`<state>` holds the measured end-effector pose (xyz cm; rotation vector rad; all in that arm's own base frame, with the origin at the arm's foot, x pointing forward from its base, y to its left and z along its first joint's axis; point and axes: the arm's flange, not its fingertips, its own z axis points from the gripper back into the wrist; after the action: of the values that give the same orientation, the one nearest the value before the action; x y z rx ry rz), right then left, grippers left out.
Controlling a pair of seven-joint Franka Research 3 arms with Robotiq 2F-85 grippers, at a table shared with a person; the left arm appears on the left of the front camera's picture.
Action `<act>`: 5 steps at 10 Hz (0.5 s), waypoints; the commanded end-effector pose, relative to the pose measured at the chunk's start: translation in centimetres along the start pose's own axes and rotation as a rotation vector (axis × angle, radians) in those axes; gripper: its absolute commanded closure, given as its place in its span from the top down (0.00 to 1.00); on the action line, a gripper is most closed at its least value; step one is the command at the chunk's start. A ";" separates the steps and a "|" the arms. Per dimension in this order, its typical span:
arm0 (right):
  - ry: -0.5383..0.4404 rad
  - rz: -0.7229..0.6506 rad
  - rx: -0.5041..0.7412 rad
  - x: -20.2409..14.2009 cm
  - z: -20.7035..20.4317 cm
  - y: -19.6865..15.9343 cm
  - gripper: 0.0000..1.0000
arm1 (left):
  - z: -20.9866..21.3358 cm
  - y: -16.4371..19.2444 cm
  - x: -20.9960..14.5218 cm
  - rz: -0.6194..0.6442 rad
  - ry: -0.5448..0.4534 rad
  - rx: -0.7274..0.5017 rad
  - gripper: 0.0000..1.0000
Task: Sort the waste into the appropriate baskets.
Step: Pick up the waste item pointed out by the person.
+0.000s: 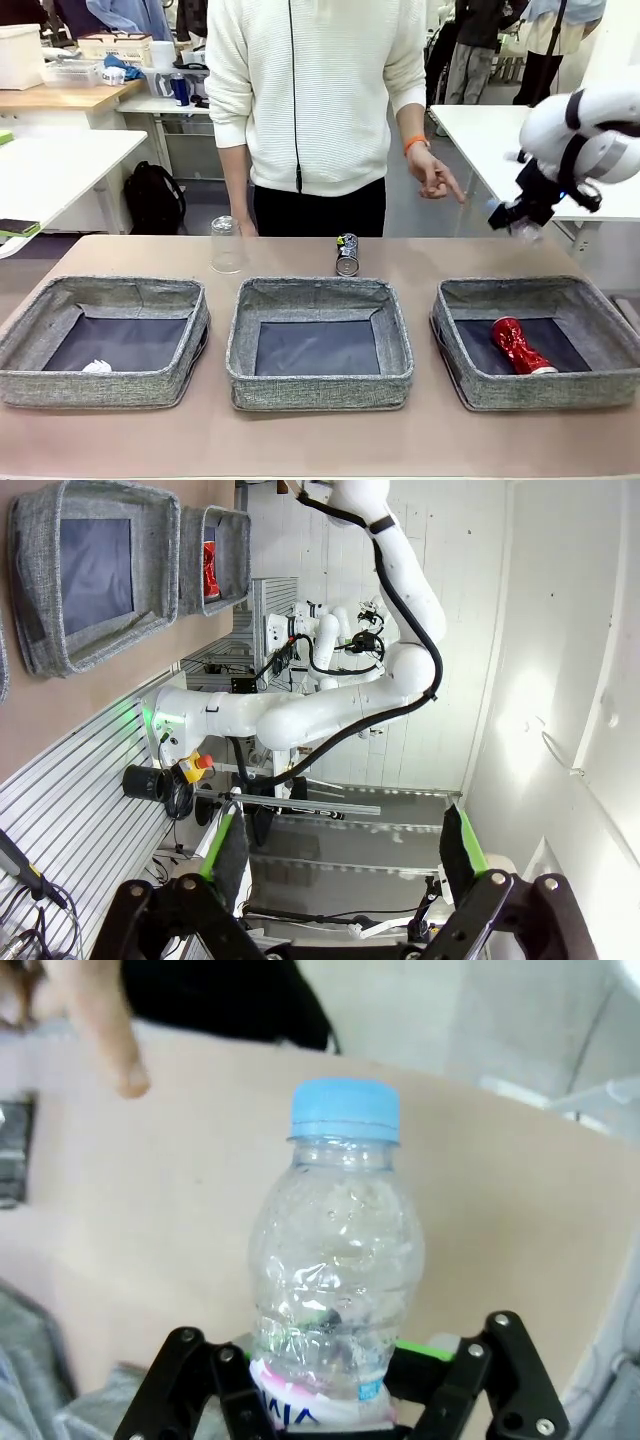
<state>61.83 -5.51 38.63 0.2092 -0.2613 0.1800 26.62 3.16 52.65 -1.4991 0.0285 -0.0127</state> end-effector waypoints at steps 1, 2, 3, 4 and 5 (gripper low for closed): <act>0.036 -0.211 -0.034 -1.9 7.2 3.6 0.00 | -0.1 -0.2 0.1 -0.019 -0.008 -0.006 1.00; 0.044 -0.336 -0.079 -3.7 11.3 6.4 0.00 | -0.1 -0.2 0.1 -0.019 -0.008 -0.006 1.00; 0.041 -0.455 -0.114 -5.5 13.7 8.9 0.00 | -0.1 -0.2 0.1 -0.019 -0.008 -0.006 1.00; -0.002 -0.463 -0.167 -8.1 15.6 12.2 0.00 | -0.1 -0.2 0.1 -0.019 -0.008 -0.006 1.00; -0.018 -0.425 -0.193 -10.5 16.3 14.9 0.00 | -0.1 -0.2 0.1 -0.019 -0.008 -0.006 1.00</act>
<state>48.15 0.65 54.19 0.1258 -0.2401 -0.2644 26.61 3.15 52.69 -1.4981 0.0274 -0.0133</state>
